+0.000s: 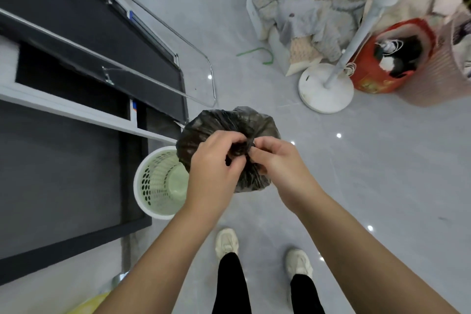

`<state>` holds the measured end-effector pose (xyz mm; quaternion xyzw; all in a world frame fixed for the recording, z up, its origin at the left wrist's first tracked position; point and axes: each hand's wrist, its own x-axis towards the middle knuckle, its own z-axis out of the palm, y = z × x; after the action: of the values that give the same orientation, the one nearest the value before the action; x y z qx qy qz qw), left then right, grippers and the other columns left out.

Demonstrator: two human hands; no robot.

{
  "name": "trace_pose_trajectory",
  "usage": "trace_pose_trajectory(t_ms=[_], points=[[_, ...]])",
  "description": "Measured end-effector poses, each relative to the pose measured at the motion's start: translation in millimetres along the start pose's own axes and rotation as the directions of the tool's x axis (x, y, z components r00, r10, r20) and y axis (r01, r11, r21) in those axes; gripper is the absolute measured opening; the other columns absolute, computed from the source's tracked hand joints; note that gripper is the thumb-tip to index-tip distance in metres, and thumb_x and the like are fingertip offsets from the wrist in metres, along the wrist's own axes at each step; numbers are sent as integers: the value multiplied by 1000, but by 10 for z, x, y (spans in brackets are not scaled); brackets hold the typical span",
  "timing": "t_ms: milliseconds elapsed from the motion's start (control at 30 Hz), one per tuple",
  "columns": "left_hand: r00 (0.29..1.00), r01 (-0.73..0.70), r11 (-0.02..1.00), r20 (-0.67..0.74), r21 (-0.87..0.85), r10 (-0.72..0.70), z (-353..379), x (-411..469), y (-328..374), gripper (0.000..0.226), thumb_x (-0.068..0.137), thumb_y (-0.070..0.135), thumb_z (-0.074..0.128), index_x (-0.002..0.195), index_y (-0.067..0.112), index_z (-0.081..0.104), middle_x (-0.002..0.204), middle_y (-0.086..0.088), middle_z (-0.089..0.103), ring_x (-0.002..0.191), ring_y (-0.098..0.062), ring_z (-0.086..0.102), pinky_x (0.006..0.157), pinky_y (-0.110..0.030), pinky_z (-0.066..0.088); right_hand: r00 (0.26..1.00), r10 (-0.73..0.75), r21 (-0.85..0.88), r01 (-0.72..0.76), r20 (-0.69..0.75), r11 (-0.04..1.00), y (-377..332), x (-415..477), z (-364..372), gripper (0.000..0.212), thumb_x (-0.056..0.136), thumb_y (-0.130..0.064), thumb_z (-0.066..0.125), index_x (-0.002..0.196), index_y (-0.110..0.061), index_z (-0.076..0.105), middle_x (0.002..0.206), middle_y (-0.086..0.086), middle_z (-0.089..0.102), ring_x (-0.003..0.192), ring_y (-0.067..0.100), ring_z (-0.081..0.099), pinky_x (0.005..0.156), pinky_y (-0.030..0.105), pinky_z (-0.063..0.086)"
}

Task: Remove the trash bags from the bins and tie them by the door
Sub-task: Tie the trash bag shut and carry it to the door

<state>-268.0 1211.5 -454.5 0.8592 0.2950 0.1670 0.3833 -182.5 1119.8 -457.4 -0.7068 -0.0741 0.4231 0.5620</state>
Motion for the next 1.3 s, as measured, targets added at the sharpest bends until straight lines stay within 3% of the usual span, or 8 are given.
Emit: trace_pose_trajectory(t_ms=[167, 400, 600, 767, 900, 1000, 1167, 1300], points=[[967, -133, 988, 227, 77, 112, 38, 211, 501, 9, 84, 11, 58, 91, 7, 61, 91, 5, 48, 70, -5, 46, 64, -11, 36, 994, -69, -42, 65, -81, 997, -271, -265, -440, 8, 73, -29, 61, 72, -23, 65, 86, 5, 62, 78, 17, 58, 78, 37, 48], [890, -74, 995, 447, -61, 93, 437, 296, 1454, 17, 79, 21, 47, 78, 5, 52, 82, 0, 46, 74, -10, 46, 66, -19, 36, 919, -304, -322, 217, -251, 922, -482, -696, -1384, 11, 85, -16, 63, 77, -24, 64, 84, -11, 59, 81, 3, 58, 78, 19, 44], [787, 168, 963, 617, -210, -2, 946, 90, 2278, 17, 90, 10, 49, 79, 21, 57, 77, 9, 56, 72, -3, 53, 70, -22, 42, 911, -308, -338, 208, -275, 918, -519, -1119, -2367, 11, 84, -15, 64, 90, -23, 69, 91, -13, 62, 84, 4, 62, 83, 23, 49], [811, 61, 992, 585, -110, 15, 1411, -99, 2886, 11, 88, 20, 53, 82, 12, 60, 77, 1, 57, 73, -13, 54, 70, -34, 45, 883, -298, -307, 189, -362, 933, -507, -1494, -3022, 13, 84, -12, 61, 82, -23, 66, 88, -9, 63, 82, 9, 61, 79, 23, 48], [861, -37, 998, 506, -47, 56, 1751, -143, 3341, 15, 83, 22, 62, 76, 9, 58, 70, 4, 52, 64, -9, 46, 60, -21, 36, 880, -177, -101, 147, -441, 984, -494, -1661, -3443, 12, 80, -20, 57, 74, -25, 66, 72, -13, 60, 68, 8, 55, 65, 26, 43], [889, -38, 996, 453, -76, 69, 1985, -118, 3605, 13, 79, 18, 67, 77, 8, 60, 66, 6, 50, 58, -7, 42, 60, -21, 38, 907, -33, 127, 95, -421, 987, -527, -1725, -3737, 19, 88, -13, 51, 76, -15, 65, 55, -14, 49, 56, 7, 43, 52, 20, 36], [881, -51, 987, 459, -150, 115, 2396, 97, 4022, 15, 76, 15, 70, 75, 18, 56, 66, 9, 50, 56, -5, 42, 60, -19, 37, 946, 86, 502, 88, -313, 860, -644, -1695, -4291, 27, 92, -8, 51, 73, -18, 66, 61, -5, 48, 63, 9, 44, 57, 24, 35], [841, -234, 961, 466, -148, 276, 2747, 401, 4409, 21, 76, 10, 70, 72, 21, 53, 70, 11, 51, 59, -2, 45, 59, -12, 36, 940, 110, 542, 89, -324, 835, -781, -1603, -4808, 21, 94, -11, 52, 77, -19, 62, 60, -8, 50, 64, 7, 46, 59, 24, 35]])
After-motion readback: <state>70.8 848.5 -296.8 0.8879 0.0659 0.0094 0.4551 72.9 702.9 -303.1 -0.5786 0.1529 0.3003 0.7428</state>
